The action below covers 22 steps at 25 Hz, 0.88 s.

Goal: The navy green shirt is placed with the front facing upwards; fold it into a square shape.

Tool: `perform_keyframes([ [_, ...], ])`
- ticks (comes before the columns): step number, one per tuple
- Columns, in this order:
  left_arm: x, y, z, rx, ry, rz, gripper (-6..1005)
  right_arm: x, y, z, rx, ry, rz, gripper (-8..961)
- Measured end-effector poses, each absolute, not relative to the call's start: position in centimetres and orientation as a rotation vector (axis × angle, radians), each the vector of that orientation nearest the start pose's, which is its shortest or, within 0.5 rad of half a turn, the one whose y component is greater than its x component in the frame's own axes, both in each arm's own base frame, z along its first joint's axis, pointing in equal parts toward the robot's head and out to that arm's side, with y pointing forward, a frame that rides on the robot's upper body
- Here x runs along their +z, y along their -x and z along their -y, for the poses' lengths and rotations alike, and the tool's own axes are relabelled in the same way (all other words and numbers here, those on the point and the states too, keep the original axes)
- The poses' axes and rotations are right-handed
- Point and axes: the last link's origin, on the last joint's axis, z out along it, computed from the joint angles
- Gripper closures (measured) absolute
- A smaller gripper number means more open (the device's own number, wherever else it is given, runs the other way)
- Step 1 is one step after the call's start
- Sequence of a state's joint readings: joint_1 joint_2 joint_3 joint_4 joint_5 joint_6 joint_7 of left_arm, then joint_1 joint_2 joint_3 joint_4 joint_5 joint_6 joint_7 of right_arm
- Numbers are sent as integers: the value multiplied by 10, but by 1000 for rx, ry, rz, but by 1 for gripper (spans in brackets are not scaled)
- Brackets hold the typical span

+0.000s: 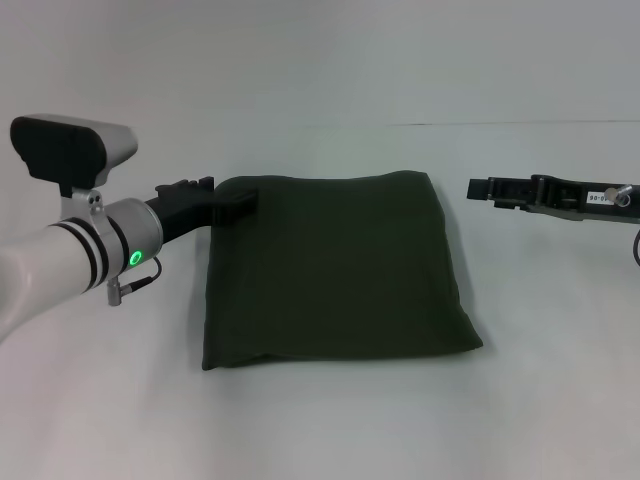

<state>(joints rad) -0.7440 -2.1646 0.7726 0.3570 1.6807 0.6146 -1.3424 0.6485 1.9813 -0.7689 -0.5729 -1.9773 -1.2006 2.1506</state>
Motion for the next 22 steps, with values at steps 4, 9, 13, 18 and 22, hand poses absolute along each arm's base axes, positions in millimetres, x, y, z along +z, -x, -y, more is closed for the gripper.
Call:
perform_keyframes([
  [4, -64, 261, -423, -426, 2106, 945, 281, 25, -270, -400, 665, 2216, -1523, 268],
  [9, -67, 259, -423, -417, 2121, 936, 283, 25, -272, -400, 667, 2210, -1528, 268],
  [13, -72, 256, -421, -400, 2149, 920, 310, 25, -273, -400, 672, 2198, -1534, 268],
  [18, -74, 255, -422, -383, 2151, 909, 379, 24, -274, -400, 672, 2193, -1537, 267],
  [22, -73, 255, -423, -384, 2150, 907, 434, 23, -274, -400, 671, 2192, -1540, 267],
])
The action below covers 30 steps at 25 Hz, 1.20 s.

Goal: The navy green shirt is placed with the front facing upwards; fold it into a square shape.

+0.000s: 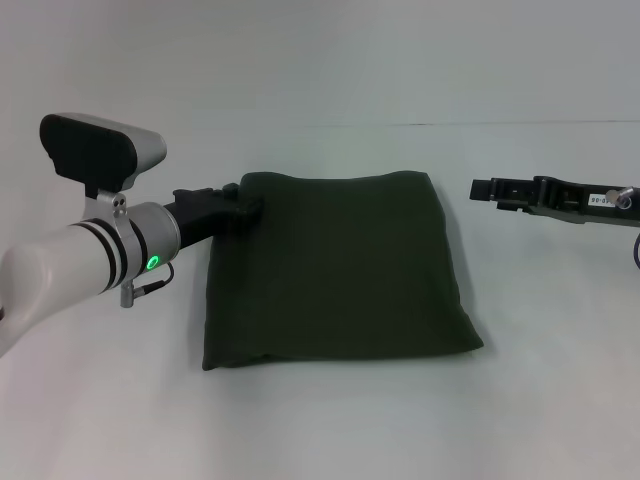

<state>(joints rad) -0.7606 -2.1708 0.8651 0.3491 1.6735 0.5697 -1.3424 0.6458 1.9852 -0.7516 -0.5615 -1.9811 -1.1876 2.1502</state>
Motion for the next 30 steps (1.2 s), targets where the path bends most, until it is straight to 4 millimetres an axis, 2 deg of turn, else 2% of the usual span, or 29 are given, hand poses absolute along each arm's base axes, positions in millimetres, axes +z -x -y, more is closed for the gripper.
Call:
perform_keyframes([
  [3, -73, 255, -423, -383, 2148, 906, 475, 23, -274, -400, 671, 2192, -1539, 267],
  [8, -71, 254, -424, -389, 2142, 907, 710, 23, -274, -400, 668, 2186, -1537, 269],
  [13, -70, 251, -427, -403, 2136, 911, 897, 22, -276, -400, 662, 2182, -1534, 268],
  [30, -69, 246, -432, -401, 2133, 899, 895, 22, -277, -401, 650, 2173, -1528, 276],
])
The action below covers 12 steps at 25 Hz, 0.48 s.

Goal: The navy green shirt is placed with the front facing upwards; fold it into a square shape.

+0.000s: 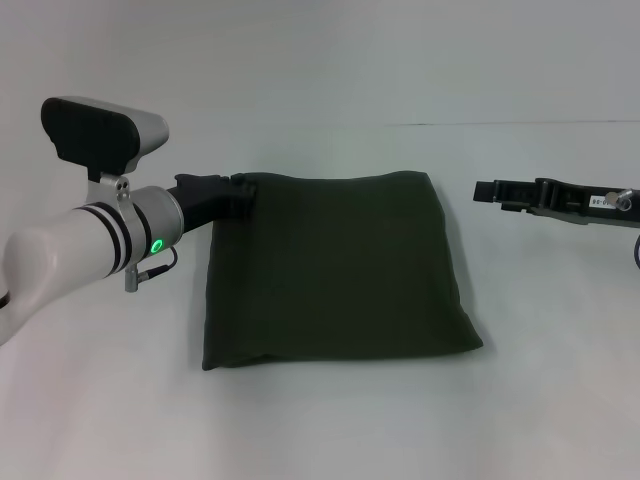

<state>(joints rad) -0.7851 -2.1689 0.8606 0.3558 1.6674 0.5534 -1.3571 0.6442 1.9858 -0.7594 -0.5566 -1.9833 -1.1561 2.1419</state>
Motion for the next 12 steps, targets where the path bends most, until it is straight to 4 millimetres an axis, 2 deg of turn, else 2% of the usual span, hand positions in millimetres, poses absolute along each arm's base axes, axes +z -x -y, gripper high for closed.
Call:
perform_keyframes([
  [8, -70, 247, -431, -389, 2140, 894, 809, 23, -278, -402, 648, 2162, -1532, 276],
  [12, -71, 247, -430, -386, 2143, 894, 642, 23, -278, -402, 649, 2162, -1532, 277],
])
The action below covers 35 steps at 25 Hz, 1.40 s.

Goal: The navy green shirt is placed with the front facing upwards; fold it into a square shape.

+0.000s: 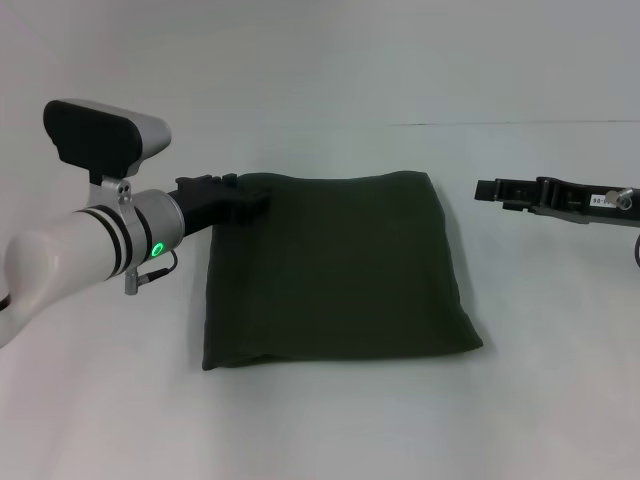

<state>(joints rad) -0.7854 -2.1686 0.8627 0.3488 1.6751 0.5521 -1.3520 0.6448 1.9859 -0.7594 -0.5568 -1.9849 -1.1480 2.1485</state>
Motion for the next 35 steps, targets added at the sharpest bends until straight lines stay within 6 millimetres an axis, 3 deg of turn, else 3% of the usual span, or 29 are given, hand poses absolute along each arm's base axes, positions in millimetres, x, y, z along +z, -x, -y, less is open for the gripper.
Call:
perform_keyframes([
  [7, -76, 247, -429, -330, 2166, 856, 432, 21, -278, -402, 651, 2162, -1536, 277],
  [12, -76, 246, -431, -298, 2169, 825, 478, 22, -278, -402, 653, 2159, -1537, 277],
  [23, -74, 245, -433, -295, 2164, 813, 727, 22, -278, -402, 658, 2154, -1539, 276],
  [26, -73, 245, -433, -296, 2162, 814, 928, 22, -278, -402, 658, 2153, -1539, 276],
  [31, -73, 243, -434, -303, 2160, 813, 998, 21, -278, -402, 651, 2153, -1537, 276],
  [35, -71, 242, -436, -309, 2155, 807, 999, 21, -278, -402, 651, 2153, -1537, 277],
])
